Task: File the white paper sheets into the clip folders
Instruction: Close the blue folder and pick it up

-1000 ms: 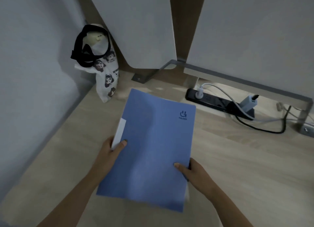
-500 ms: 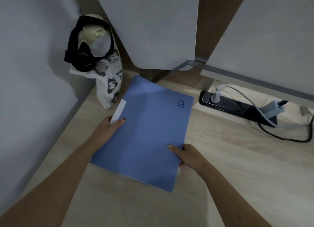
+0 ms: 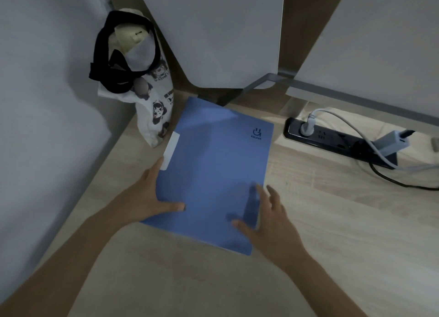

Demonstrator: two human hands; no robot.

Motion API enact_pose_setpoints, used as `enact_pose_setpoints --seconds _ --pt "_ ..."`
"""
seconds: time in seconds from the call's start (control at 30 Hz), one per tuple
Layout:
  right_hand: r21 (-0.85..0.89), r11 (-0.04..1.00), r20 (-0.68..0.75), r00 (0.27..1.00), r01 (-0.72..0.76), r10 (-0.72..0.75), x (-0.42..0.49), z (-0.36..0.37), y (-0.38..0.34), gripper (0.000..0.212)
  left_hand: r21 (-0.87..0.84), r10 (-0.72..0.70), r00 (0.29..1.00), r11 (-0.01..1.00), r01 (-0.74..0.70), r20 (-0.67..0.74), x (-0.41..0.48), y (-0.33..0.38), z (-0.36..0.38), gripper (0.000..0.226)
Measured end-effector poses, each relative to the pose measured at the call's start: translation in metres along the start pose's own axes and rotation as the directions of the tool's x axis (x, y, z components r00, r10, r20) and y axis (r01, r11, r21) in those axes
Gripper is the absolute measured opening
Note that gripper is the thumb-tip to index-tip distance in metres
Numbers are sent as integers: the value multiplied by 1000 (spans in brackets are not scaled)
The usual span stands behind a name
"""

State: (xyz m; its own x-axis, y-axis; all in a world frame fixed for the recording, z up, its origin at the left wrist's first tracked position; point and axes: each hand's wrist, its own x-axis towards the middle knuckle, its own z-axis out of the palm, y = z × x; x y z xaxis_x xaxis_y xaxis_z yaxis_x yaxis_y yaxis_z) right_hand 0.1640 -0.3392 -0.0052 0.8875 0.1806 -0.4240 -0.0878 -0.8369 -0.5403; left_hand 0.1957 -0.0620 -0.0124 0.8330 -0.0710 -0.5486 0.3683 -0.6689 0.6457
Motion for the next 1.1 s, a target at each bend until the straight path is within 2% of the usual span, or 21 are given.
enact_pose_setpoints --seconds 0.07,0.13,0.27,0.33,0.4,0.47,0.53,0.6,0.67,0.8,0.9,0.97,1.07,1.1 --pt "-96 994 93 995 44 -35 -14 20 1 110 266 20 996 963 -44 93 -15 -5 6 130" --pt "-154 986 78 996 62 -50 -20 39 6 112 463 70 992 879 -109 101 -22 -14 11 135" --pt "-123 991 -36 998 48 -52 -21 59 8 110 611 162 986 775 -158 50 -14 -33 12 128" --pt "-176 982 -106 991 66 -86 -20 63 6 114 625 204 978 759 -179 32 -12 -37 13 124" --pt "-288 957 -68 997 26 -48 -18 60 3 117 630 266 964 746 -214 13 -10 -40 12 120" --pt "-382 924 -99 993 15 -58 -15 58 1 115 655 357 934 709 -261 -15 -10 -43 11 118" --pt "-410 912 -107 993 5 -54 -14 58 5 114 693 413 910 662 -285 -21 -9 -45 11 120" --pt "-407 912 -47 997 38 -62 -15 49 0 117 707 434 901 644 -291 -25 -9 -48 12 121" --pt "-374 923 8 996 83 -87 -13 52 6 116 714 436 899 640 -284 -34 -9 -48 13 119" --pt "-337 939 -62 994 67 -94 -13 52 12 116 704 417 908 658 -268 -44 -7 -49 16 116" --pt "-316 942 18 993 117 -117 -12 49 13 107 709 382 923 660 -248 -32 -6 -49 15 115" --pt "-266 961 33 997 82 -76 -13 49 11 100 723 360 932 653 -225 -34 -7 -45 17 114" --pt "-295 953 -16 997 72 -80 -16 53 11 115 755 276 960 639 -150 -42 -5 -41 16 115" --pt "-286 954 -85 990 87 -116 -17 52 10 115 750 279 959 644 -150 -48 -7 -38 16 116"
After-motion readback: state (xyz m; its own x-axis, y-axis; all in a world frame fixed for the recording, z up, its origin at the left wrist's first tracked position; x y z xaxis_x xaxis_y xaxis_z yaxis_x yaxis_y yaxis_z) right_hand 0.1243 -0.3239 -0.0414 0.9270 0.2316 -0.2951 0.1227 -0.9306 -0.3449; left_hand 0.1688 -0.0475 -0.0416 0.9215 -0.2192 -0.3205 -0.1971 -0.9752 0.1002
